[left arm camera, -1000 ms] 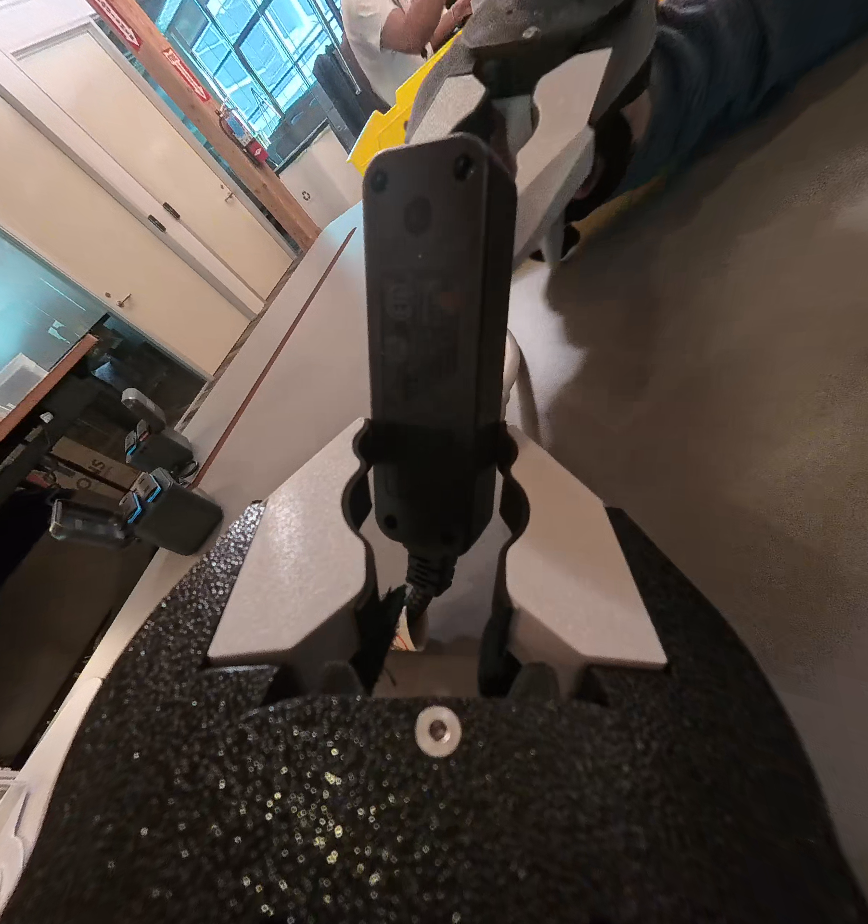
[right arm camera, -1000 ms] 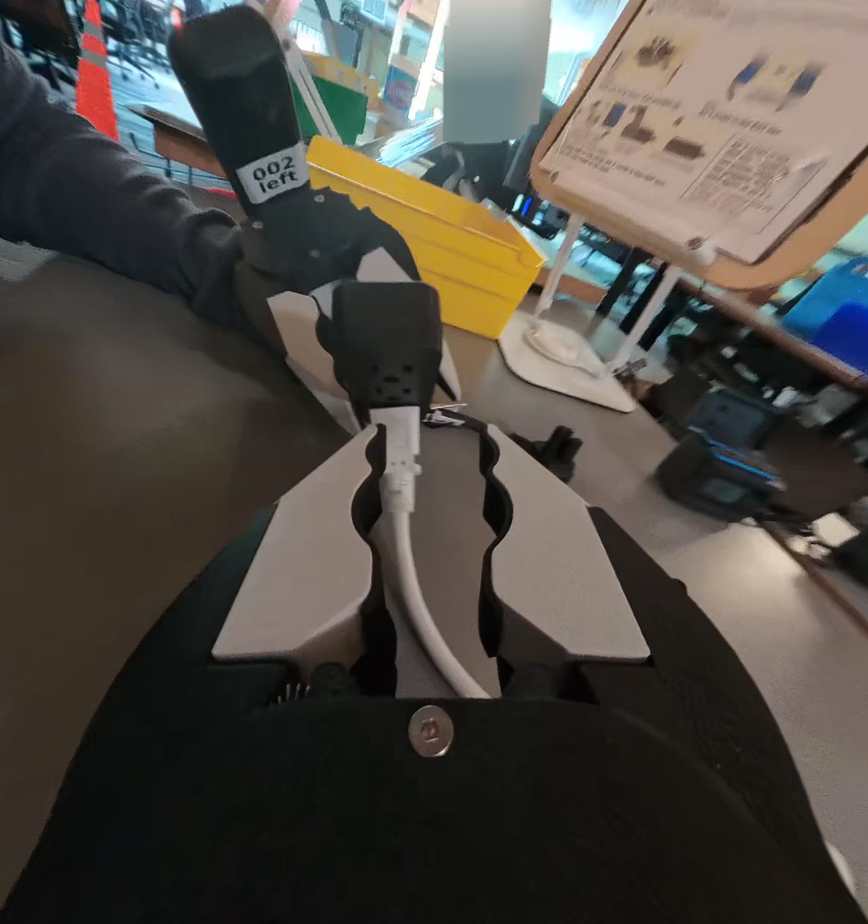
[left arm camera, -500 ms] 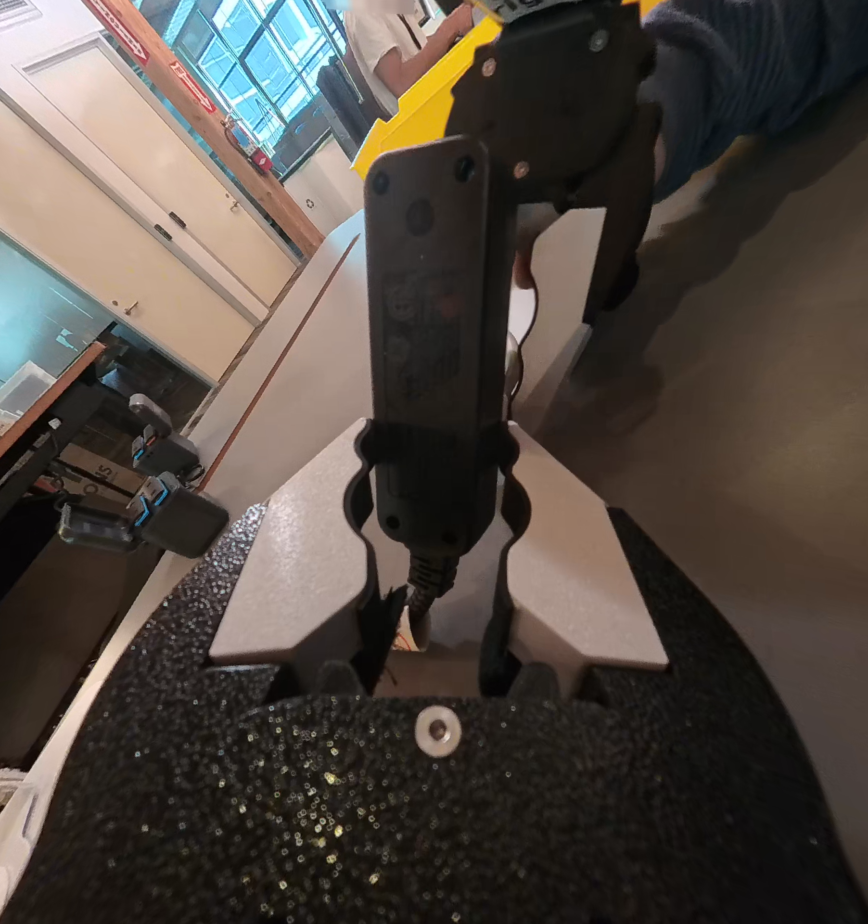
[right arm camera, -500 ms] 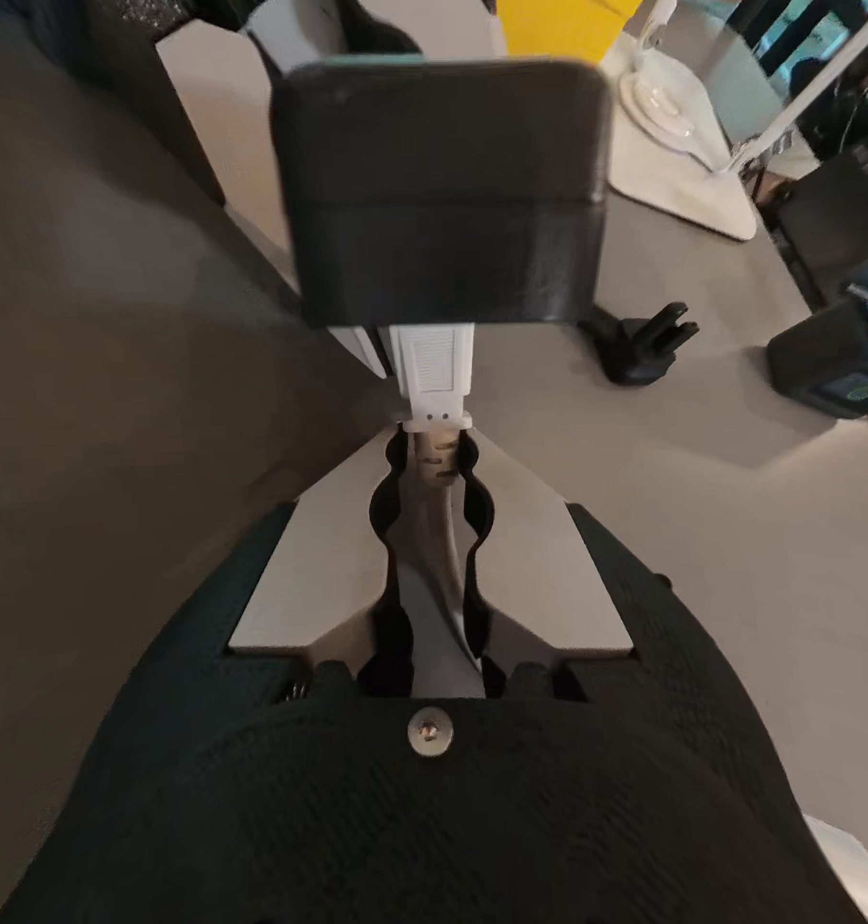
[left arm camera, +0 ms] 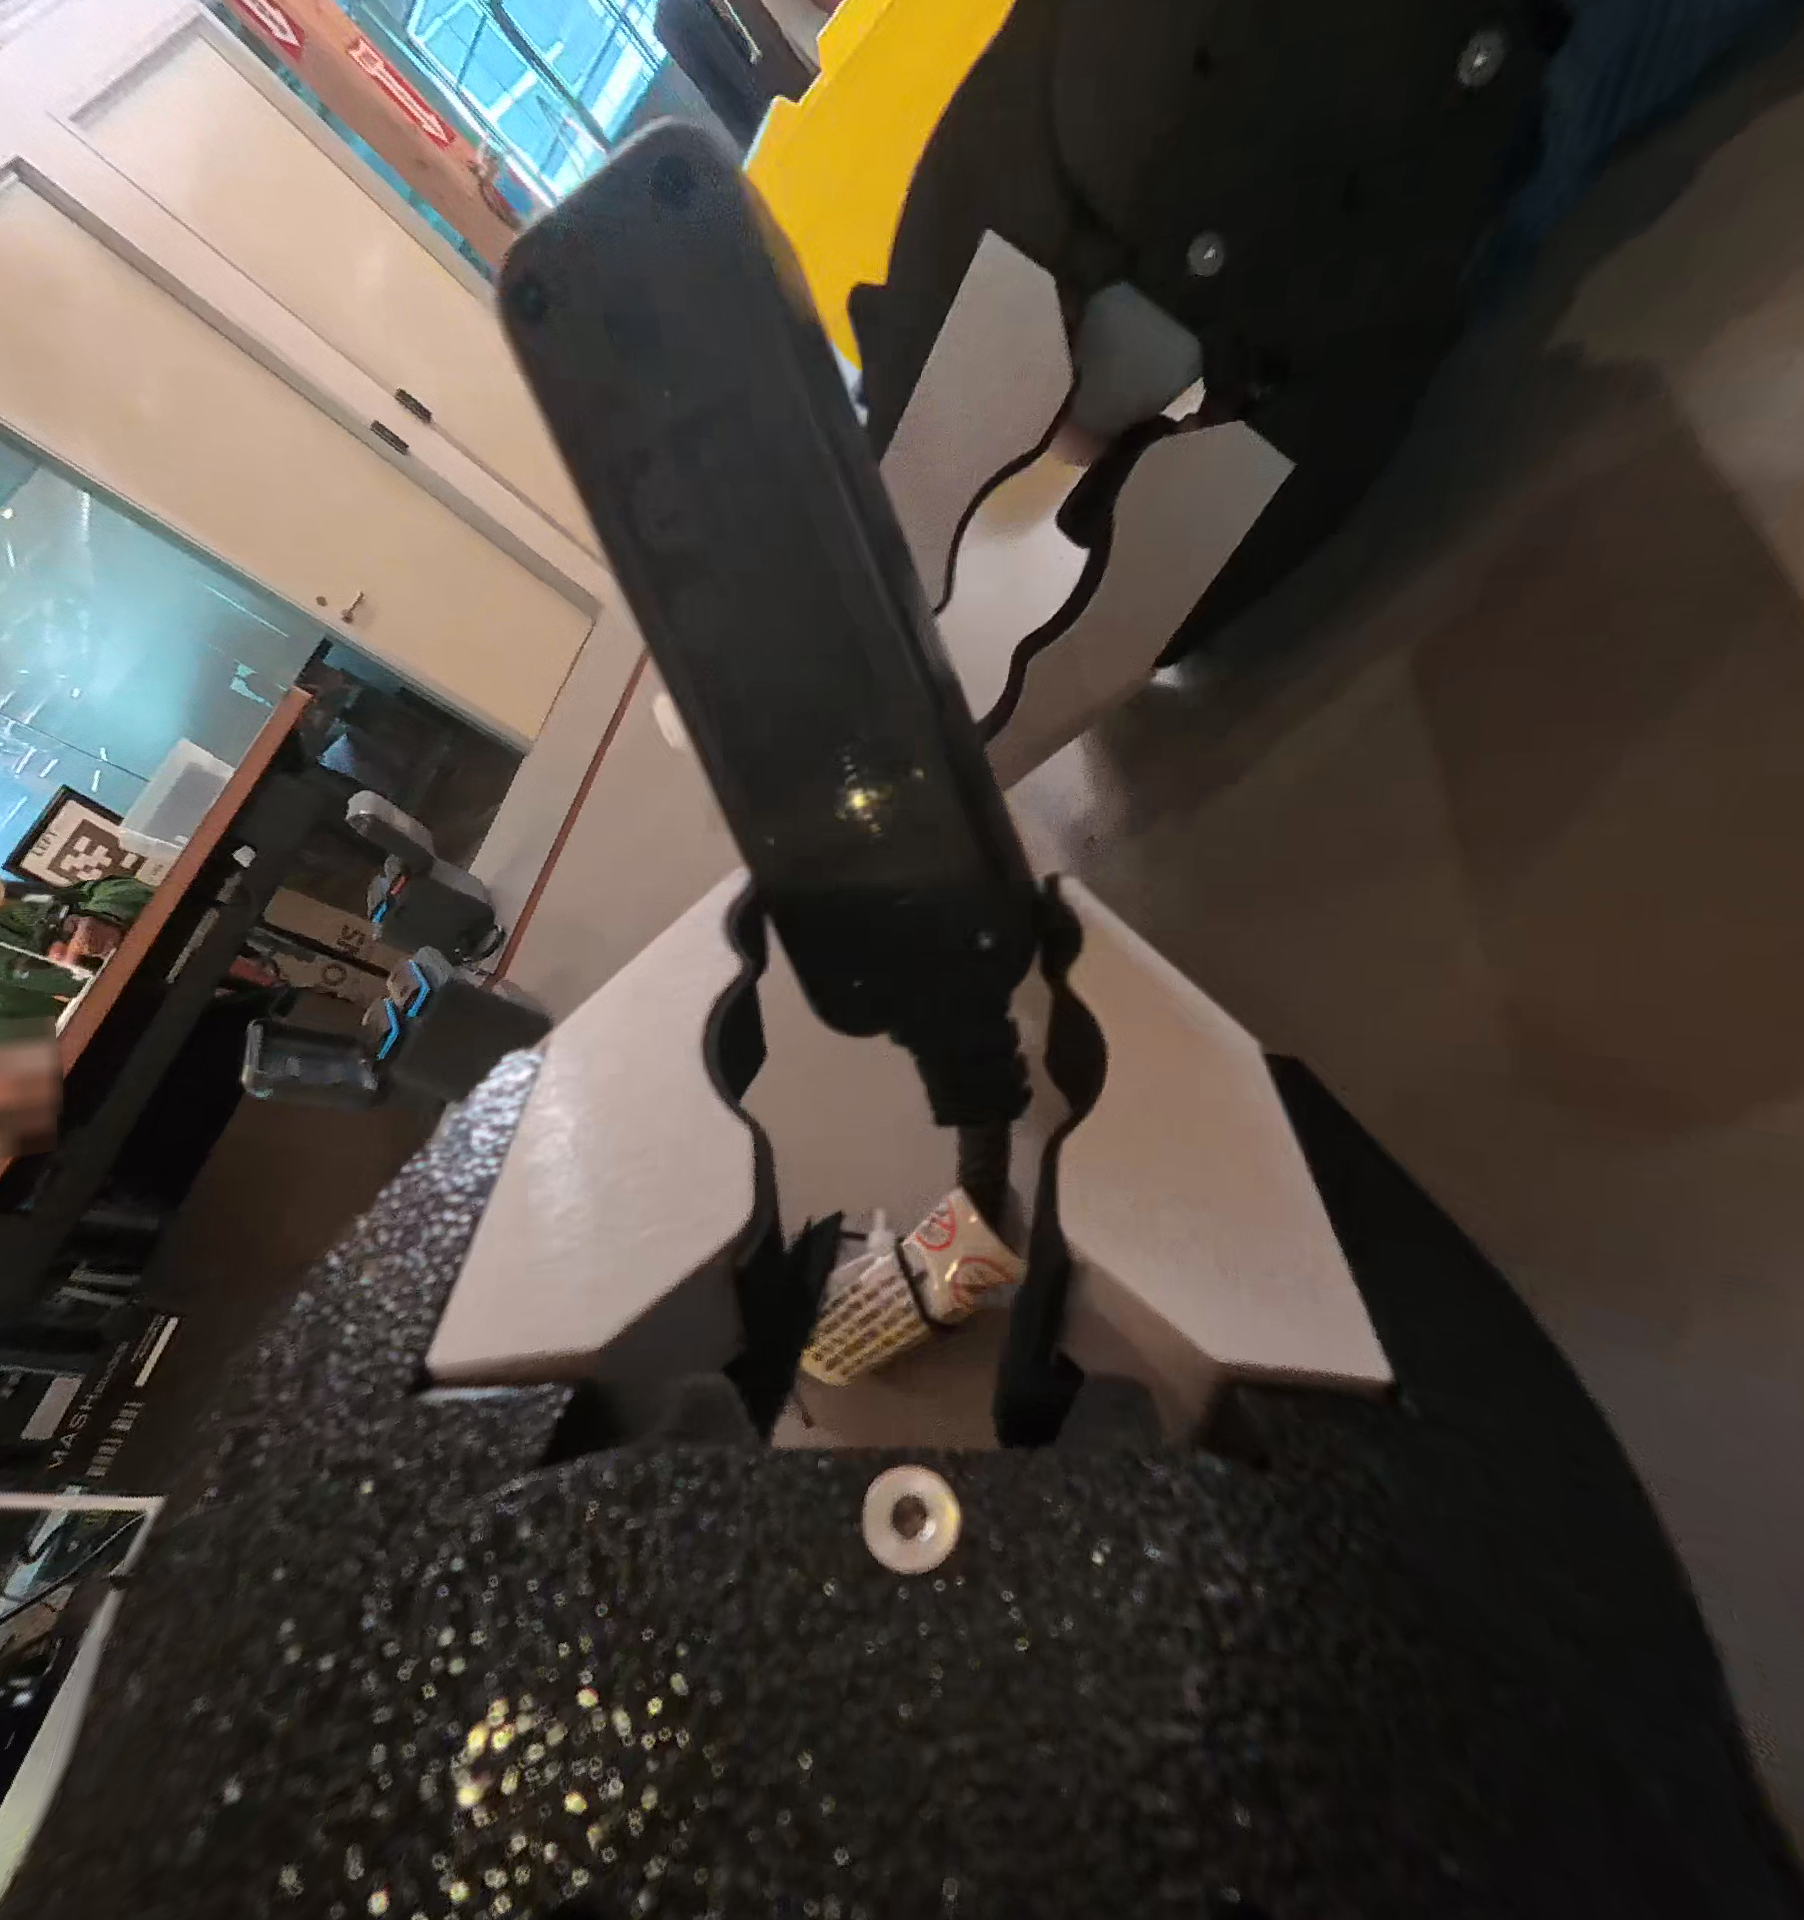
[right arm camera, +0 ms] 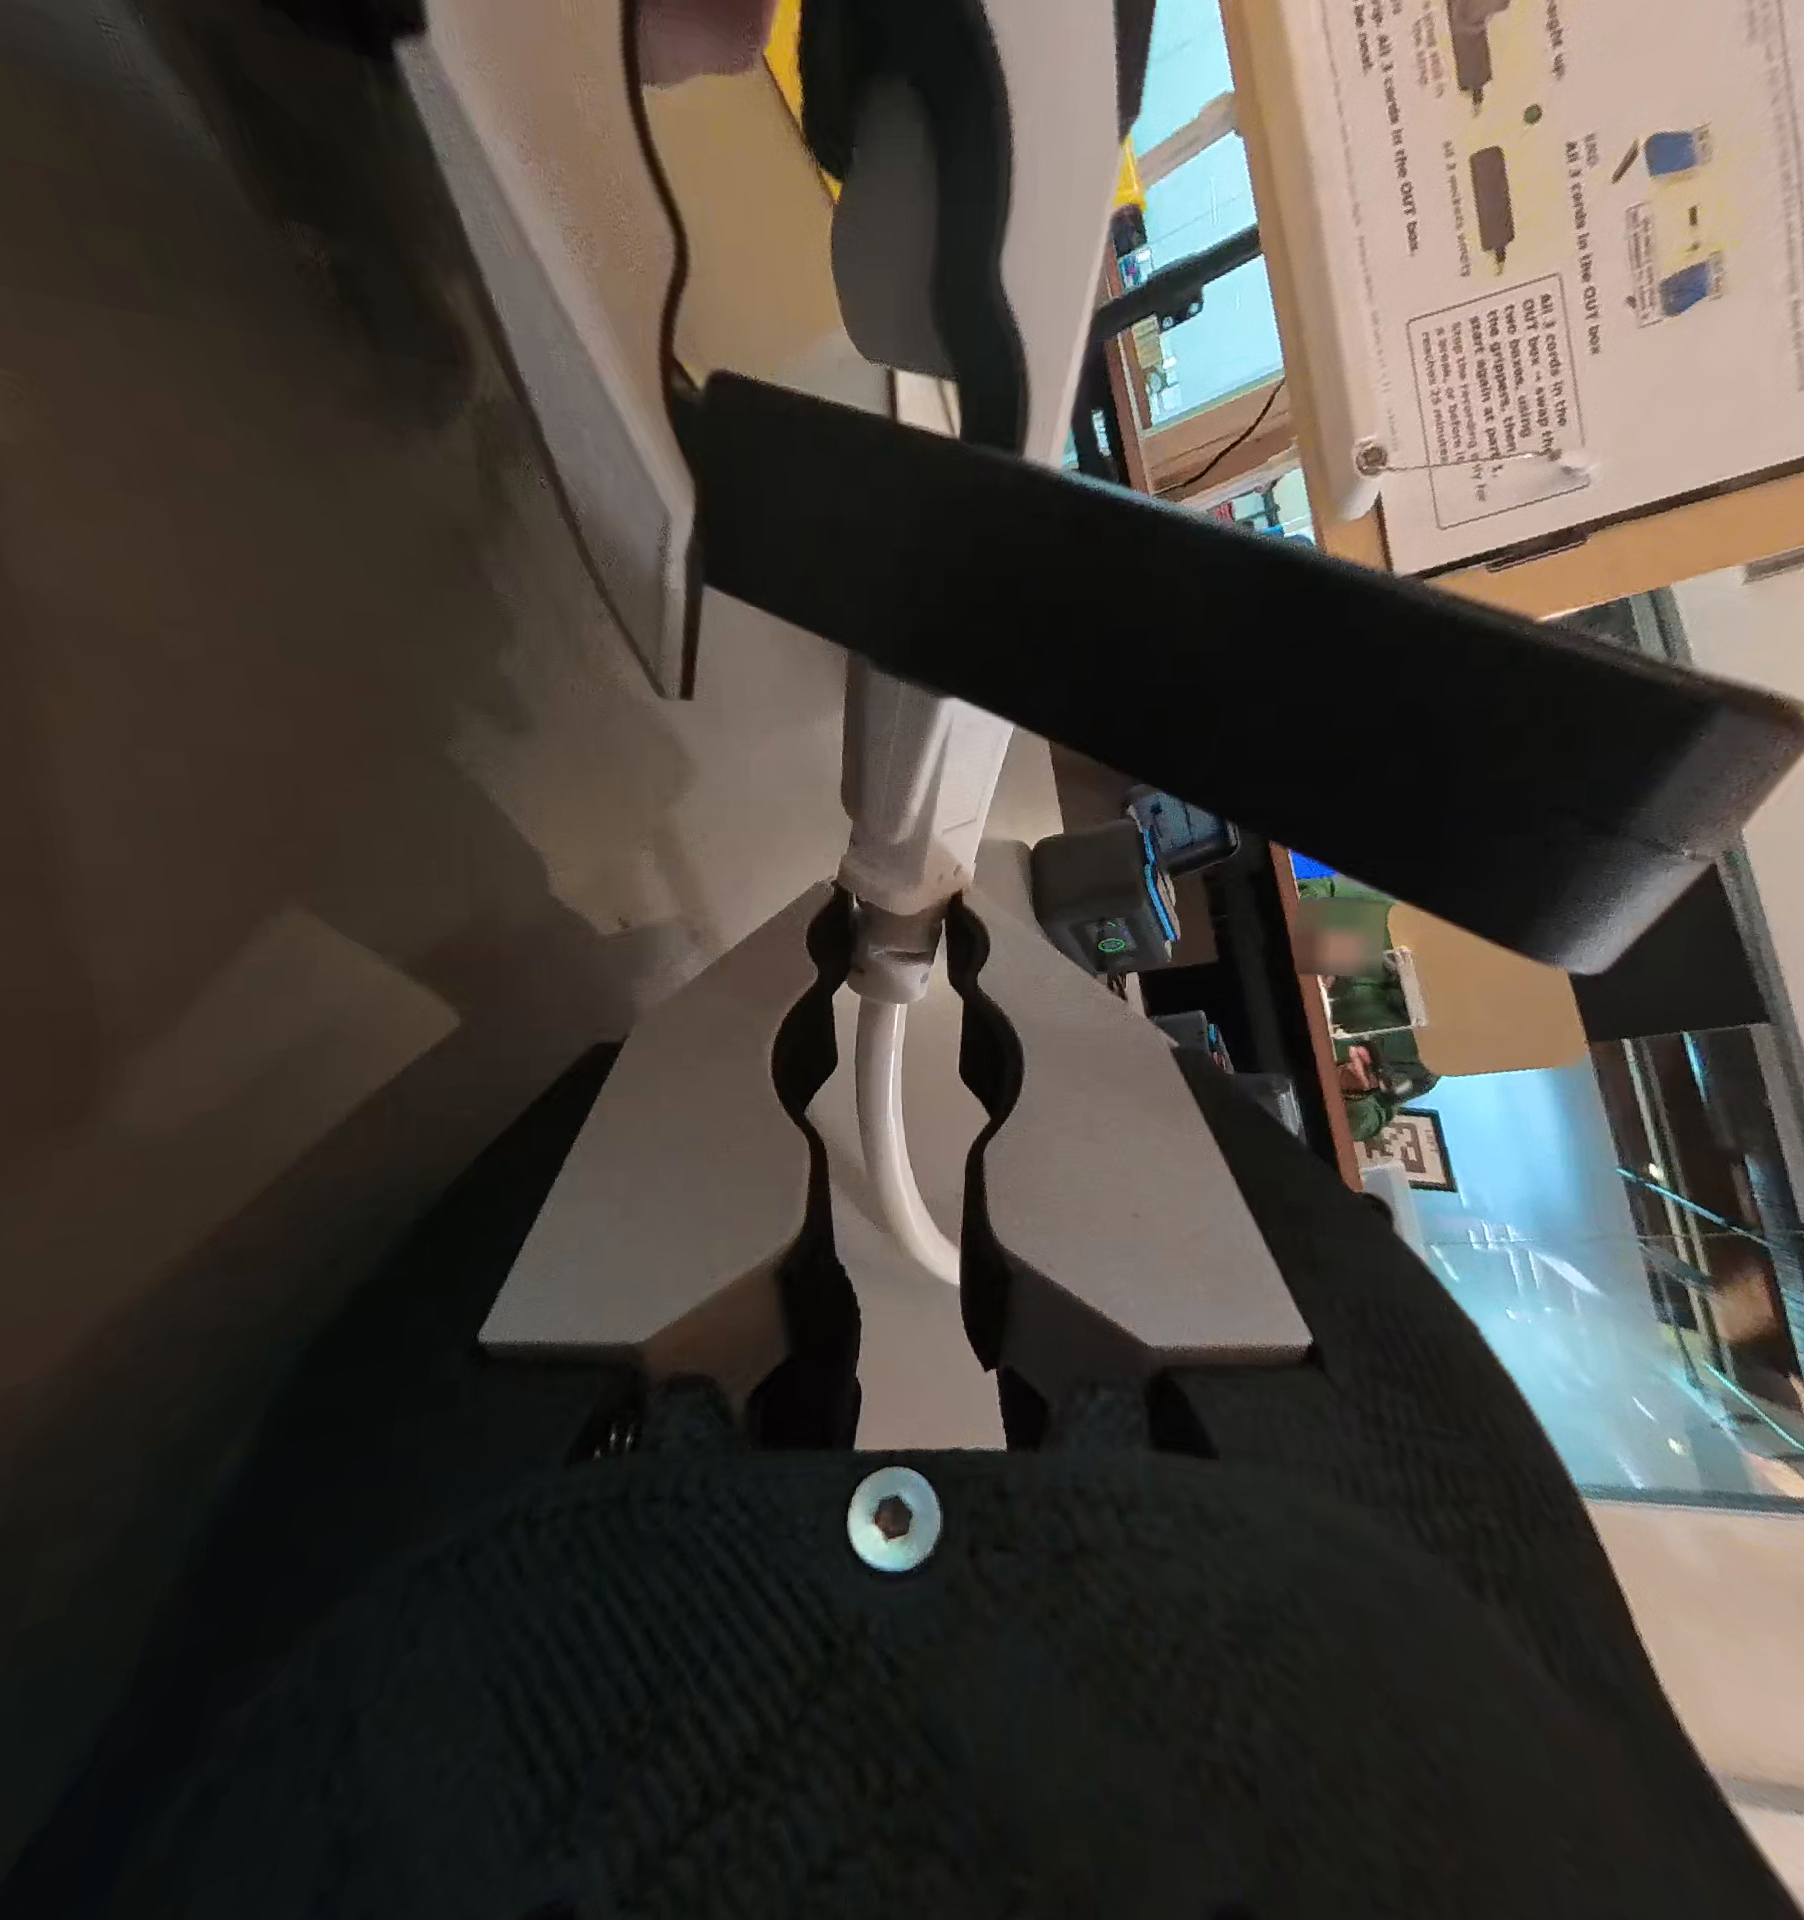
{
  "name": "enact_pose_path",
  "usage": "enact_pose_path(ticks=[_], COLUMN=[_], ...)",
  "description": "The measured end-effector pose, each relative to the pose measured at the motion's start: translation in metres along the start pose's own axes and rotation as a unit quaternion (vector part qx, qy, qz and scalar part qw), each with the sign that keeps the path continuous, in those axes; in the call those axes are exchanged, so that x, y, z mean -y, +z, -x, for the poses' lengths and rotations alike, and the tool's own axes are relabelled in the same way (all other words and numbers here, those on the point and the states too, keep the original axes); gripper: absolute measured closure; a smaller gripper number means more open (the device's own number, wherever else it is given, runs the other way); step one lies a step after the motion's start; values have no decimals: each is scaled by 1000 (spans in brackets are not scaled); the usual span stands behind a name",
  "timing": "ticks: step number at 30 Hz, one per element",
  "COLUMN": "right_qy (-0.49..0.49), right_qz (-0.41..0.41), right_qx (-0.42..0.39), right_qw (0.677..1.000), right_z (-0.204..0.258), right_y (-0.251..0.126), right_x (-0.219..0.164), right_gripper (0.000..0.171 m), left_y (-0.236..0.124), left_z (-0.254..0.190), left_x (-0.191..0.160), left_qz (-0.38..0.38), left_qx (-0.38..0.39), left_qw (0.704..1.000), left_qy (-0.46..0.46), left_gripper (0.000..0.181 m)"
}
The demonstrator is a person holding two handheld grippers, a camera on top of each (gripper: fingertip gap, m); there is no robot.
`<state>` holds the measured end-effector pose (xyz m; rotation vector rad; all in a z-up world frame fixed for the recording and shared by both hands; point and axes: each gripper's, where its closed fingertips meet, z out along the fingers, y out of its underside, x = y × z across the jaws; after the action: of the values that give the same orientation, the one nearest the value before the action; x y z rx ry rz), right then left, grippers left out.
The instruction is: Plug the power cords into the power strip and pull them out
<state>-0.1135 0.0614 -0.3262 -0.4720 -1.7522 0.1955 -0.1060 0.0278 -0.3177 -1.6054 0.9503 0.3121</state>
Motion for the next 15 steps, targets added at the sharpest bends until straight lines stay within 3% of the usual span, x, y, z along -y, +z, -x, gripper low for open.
enact_pose_path(ticks=[9, 12, 15], right_qy=[27, 66, 79], right_qz=[-23, -42, -52], right_qx=[4, 23, 8], right_qw=[999, 997, 996], right_z=[1, 4, -3], right_y=[1, 1, 1], right_x=[3, 8, 12], right_gripper=[154, 132, 128], left_y=[-3, -9, -17], left_z=[2, 8, 18], left_x=[3, 17, 27], left_qz=[-5, -51, -105], left_qx=[-1, -1, -17], left_qw=[1000, 997, 985], left_qy=[-1, -53, -135], left_gripper=[131, 132, 133])
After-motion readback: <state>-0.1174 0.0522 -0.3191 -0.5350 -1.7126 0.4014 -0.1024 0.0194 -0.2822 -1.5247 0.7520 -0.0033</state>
